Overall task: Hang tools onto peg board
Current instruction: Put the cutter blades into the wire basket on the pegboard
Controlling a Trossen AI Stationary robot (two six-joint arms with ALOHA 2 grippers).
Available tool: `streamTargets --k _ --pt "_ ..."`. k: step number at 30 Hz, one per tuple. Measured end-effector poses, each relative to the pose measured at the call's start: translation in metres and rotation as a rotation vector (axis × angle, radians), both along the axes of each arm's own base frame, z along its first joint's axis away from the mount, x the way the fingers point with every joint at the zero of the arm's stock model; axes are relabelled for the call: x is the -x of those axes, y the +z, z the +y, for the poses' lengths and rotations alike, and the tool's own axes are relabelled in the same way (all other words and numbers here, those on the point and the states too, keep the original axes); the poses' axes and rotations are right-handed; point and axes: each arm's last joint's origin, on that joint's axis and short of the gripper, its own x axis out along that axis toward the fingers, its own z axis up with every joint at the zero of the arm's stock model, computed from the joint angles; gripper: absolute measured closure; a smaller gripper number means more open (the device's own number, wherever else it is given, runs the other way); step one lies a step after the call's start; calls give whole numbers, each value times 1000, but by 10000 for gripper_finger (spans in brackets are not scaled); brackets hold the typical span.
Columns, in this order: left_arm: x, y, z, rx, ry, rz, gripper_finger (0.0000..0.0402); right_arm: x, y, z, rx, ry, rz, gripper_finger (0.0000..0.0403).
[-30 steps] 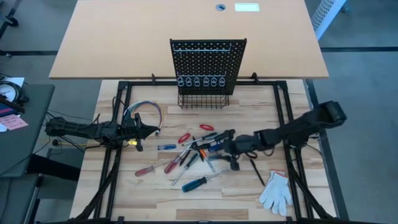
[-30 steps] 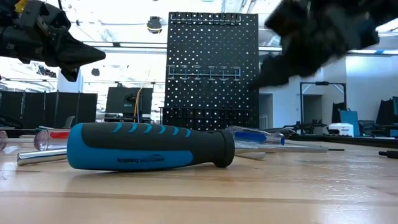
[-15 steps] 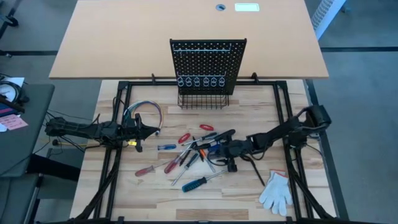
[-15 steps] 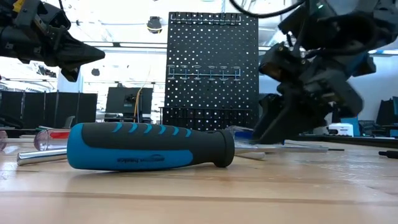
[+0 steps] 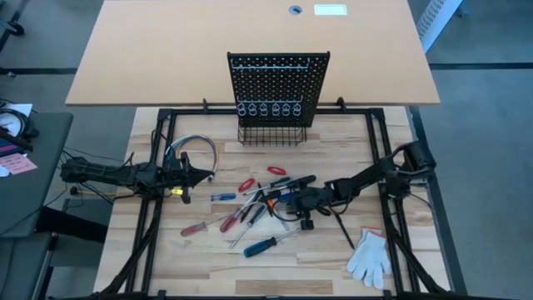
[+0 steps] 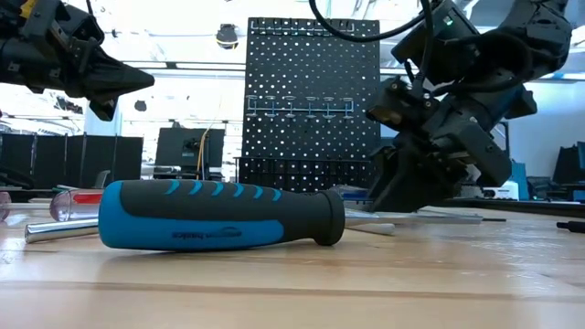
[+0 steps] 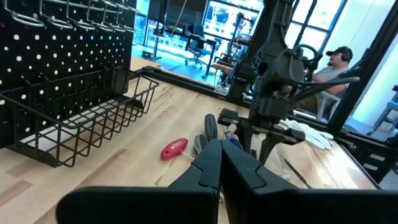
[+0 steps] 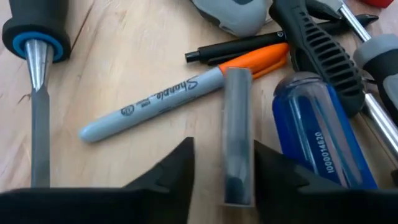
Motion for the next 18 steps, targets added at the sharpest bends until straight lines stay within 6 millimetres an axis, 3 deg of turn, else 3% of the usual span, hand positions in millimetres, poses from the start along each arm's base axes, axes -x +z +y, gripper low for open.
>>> streamTargets --k 4,8,13,18 --pt "0 0 0 2 0 -1 401 0 0 1 2 0 2 355" --pt "0 0 0 9 0 -2 401 -4 15 8 -12 1 34 362" --pt "0 0 0 9 0 -2 401 -14 67 13 -9 -22 20 362" --pt "0 0 0 9 -1 2 402 -22 115 -17 166 -138 -34 362"
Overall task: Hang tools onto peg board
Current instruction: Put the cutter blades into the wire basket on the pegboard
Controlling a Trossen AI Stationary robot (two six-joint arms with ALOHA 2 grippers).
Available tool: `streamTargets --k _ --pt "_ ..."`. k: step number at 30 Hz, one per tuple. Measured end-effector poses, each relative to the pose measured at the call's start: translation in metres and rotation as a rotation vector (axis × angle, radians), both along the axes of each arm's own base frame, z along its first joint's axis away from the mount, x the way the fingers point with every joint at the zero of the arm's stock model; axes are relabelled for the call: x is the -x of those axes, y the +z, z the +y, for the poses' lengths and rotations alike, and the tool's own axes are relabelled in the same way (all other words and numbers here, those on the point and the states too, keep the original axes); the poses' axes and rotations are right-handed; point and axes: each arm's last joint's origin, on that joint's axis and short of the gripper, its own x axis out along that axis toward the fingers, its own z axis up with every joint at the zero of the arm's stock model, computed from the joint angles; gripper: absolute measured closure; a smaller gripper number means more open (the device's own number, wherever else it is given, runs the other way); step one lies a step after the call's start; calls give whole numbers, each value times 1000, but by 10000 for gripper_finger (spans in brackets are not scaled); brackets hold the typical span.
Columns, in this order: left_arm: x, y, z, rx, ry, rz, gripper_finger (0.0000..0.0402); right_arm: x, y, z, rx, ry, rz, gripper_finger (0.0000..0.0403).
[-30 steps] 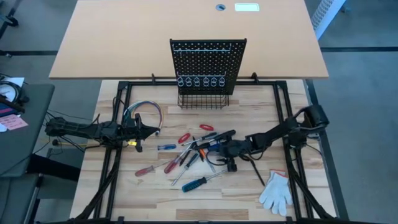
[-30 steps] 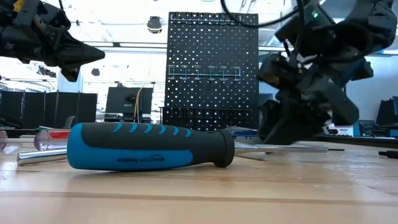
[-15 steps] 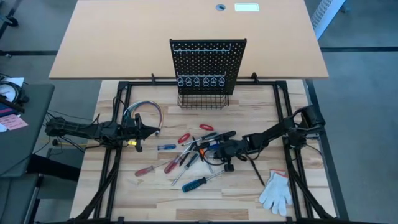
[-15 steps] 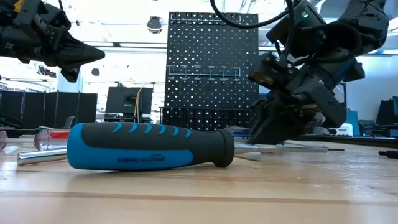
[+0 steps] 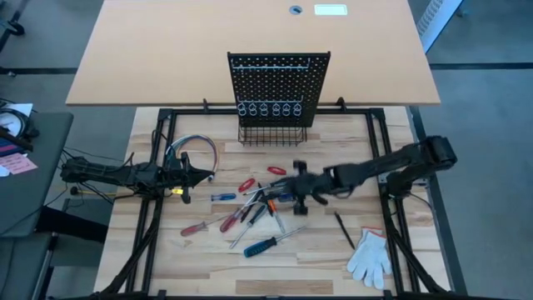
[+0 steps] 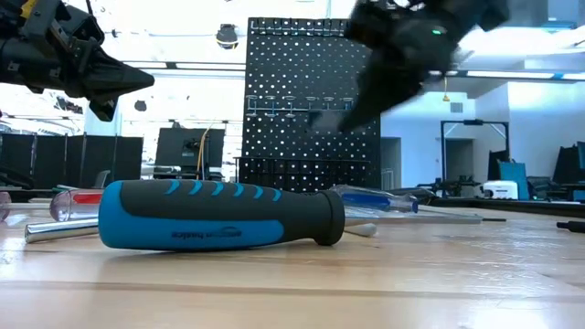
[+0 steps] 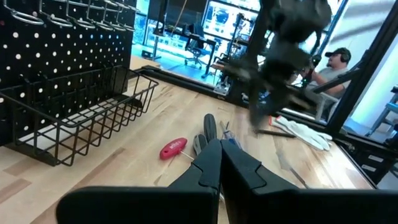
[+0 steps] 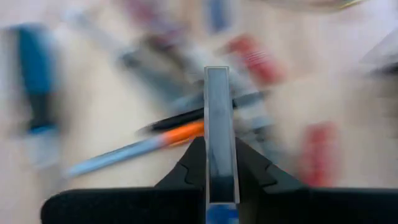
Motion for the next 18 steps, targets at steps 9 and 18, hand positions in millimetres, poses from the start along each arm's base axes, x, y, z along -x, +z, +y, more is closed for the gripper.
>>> streamTargets --k 9,18 --pt "-2 -2 0 -4 -1 29 402 -9 7 -101 220 -186 39 362" --pt "-4 -5 -1 5 -1 57 401 -18 4 -145 304 -214 94 356"
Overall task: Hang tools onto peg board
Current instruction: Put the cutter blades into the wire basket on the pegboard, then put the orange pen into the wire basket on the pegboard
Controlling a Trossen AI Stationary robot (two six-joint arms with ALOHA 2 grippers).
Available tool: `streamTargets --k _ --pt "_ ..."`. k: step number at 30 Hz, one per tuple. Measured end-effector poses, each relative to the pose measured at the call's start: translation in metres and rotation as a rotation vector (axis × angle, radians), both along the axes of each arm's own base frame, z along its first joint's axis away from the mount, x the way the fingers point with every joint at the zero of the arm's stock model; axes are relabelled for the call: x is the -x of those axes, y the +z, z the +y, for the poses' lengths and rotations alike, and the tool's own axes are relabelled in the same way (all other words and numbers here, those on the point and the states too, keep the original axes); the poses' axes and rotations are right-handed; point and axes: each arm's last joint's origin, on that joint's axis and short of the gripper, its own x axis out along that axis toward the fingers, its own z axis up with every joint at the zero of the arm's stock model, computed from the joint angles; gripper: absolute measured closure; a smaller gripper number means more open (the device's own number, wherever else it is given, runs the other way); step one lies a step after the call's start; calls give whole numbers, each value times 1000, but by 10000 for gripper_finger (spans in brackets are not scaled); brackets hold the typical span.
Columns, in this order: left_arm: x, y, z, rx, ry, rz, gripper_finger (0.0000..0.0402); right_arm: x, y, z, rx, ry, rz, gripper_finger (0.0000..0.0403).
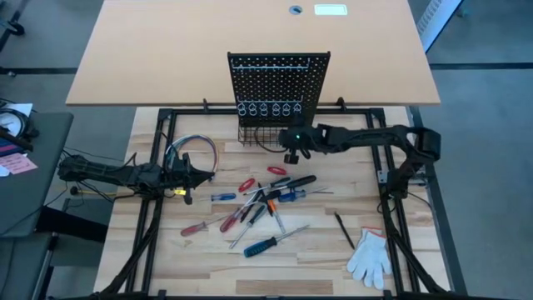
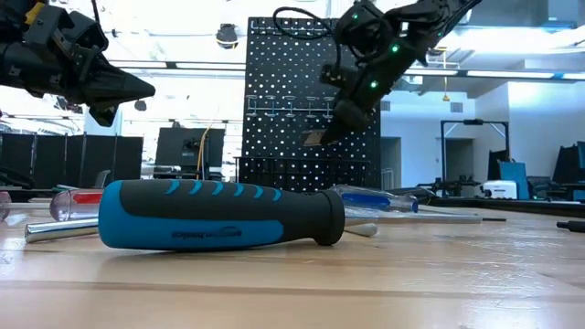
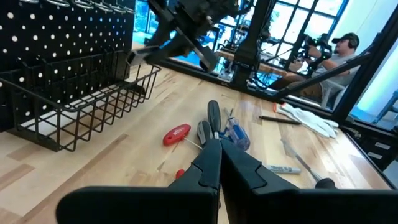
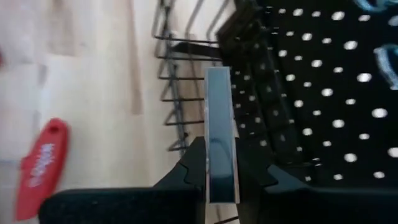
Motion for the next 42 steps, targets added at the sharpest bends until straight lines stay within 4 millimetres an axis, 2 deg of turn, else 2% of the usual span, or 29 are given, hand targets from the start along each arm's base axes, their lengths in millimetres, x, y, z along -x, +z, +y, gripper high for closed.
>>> streamTargets --k 6,14,25,30,35,38,42 --pt "0 0 0 0 -1 4 401 1 -8 -9 -15 -26 31 336" --pt "0 0 0 3 0 3 401 1 -7 -12 -13 -36 16 316" --pt "0 0 0 3 0 3 401 2 -1 -6 -9 -24 4 226" --pt "0 0 0 3 0 3 402 2 17 19 3 46 -40 220" --pt "0 0 0 1 -1 3 402 2 29 64 -27 148 -65 229" --pt "0 0 0 1 -1 3 402 0 27 98 -74 213 -71 234" --pt "0 0 0 1 -1 3 402 -7 7 143 -230 309 -50 237"
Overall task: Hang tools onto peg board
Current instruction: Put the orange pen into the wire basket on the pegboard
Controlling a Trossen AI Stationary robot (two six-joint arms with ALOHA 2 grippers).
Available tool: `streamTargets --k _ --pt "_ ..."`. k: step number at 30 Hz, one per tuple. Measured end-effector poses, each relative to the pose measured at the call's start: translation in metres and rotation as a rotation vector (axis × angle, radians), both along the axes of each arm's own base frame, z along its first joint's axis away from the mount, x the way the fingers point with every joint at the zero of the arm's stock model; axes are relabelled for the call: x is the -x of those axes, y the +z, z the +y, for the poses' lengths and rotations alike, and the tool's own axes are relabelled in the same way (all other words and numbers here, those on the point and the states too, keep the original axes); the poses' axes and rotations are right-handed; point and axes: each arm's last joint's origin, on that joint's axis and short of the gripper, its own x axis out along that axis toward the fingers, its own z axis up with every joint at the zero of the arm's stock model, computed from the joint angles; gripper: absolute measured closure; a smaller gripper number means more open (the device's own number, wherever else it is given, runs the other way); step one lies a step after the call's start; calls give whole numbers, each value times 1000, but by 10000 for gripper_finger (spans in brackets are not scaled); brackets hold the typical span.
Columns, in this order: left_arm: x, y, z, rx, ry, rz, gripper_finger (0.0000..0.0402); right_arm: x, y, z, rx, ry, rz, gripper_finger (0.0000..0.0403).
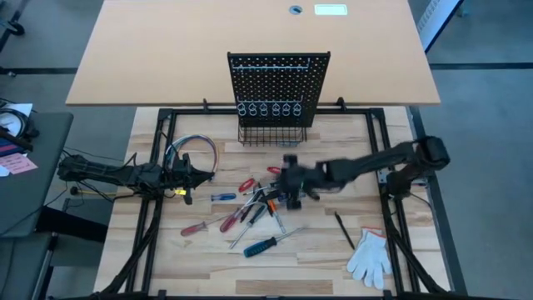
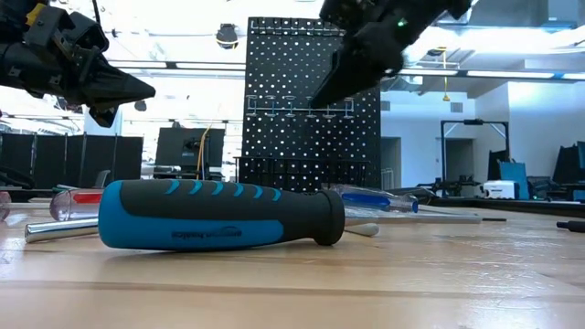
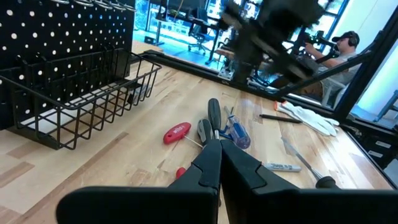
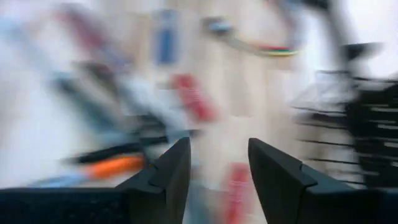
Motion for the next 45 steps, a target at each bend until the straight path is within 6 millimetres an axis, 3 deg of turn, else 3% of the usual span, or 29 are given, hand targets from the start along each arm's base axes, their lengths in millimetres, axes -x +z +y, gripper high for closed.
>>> streamTargets --k 5,11,17,24,33,40,45 --pt "0 0 0 0 0 0 401 -4 -38 46 -199 -59 85 229" --pt "0 0 0 -1 0 2 402 -11 -72 83 -356 -186 206 177" --pt "0 0 0 0 1 1 401 -30 -91 93 -362 -373 319 166" --pt "0 0 0 1 1 2 401 -38 -105 91 -293 -458 454 224" --pt "0 0 0 0 1 2 401 -32 -104 87 -238 -451 511 380" --pt "0 0 0 -1 1 2 401 -19 -74 87 -145 -375 492 383" --pt "0 0 0 -1 1 2 402 -10 -31 86 -46 -347 361 384"
